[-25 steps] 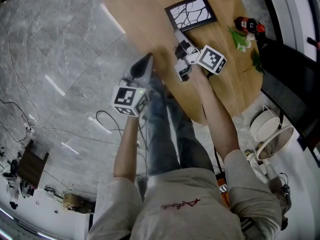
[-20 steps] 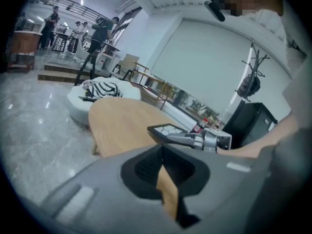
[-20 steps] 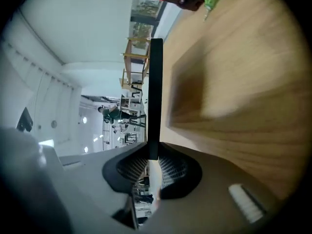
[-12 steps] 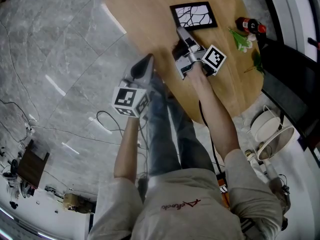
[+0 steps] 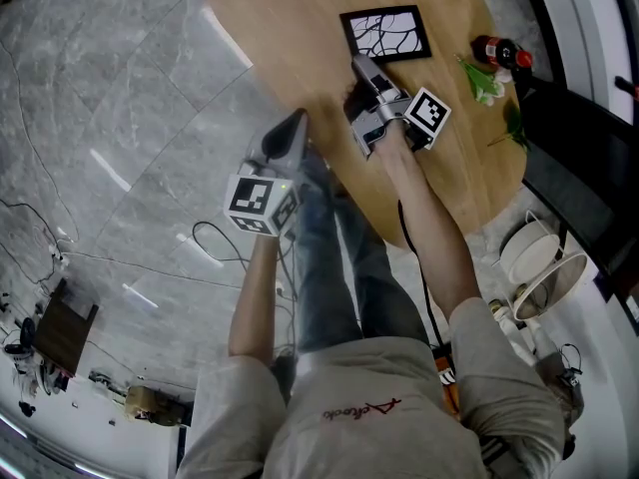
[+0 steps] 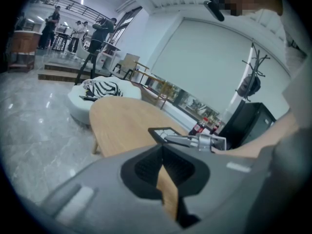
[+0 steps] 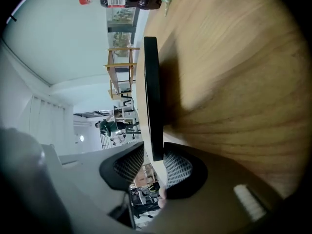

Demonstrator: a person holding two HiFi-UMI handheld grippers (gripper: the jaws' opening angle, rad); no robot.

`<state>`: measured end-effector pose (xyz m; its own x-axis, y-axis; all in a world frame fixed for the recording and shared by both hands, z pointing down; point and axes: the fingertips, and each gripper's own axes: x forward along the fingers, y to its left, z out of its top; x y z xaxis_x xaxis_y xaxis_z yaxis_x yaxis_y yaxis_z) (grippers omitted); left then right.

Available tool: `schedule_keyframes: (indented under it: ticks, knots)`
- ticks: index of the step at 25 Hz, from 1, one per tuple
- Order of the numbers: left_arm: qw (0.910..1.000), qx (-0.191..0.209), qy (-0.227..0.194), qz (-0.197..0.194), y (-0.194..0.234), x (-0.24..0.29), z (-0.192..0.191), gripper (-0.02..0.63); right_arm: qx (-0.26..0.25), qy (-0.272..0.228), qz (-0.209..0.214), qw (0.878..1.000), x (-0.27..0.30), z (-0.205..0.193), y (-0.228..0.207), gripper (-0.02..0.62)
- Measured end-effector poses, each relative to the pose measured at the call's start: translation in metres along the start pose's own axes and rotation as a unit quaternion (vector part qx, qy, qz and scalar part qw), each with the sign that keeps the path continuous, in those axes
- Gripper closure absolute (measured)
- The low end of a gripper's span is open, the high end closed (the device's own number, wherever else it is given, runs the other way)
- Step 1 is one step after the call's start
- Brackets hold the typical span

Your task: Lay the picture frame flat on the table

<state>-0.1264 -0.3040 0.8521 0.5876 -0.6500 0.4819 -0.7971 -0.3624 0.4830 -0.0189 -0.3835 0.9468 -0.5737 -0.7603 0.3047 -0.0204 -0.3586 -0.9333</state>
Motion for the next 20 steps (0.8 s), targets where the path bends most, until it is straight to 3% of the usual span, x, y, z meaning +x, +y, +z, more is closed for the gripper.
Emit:
schedule_keyframes:
  ticks: [6,10,12,15,20]
  knots:
    - [1.0,0.0,0.001,-0.001,0.0,0.0,0.001,0.606,-0.007,-0.004,-0.008,1.0,0.001,0.002,-0.001,0.43]
    - [1.0,-0.001,0.0,-0.005,-0.006,0.004,0.002,0.606,-0.072,0.023,-0.053,0.996,0.003,0.0,0.0,0.396]
    - [1.0,-0.002,-0.001,-0.006,-0.008,0.004,0.003,0.606,-0.131,0.045,-0.088,0.986,0.002,-0.004,-0.001,0.39]
    - [1.0,-0.004,-0.002,-0.008,-0.008,0.003,0.002,0.606,-0.249,0.083,-0.14,0.955,0.004,-0.013,-0.002,0.385]
    - [0.9999,-0.004,-0.003,-0.01,-0.011,0.005,0.001,0.606,-0.404,0.136,-0.196,0.883,0.006,-0.025,-0.008,0.374]
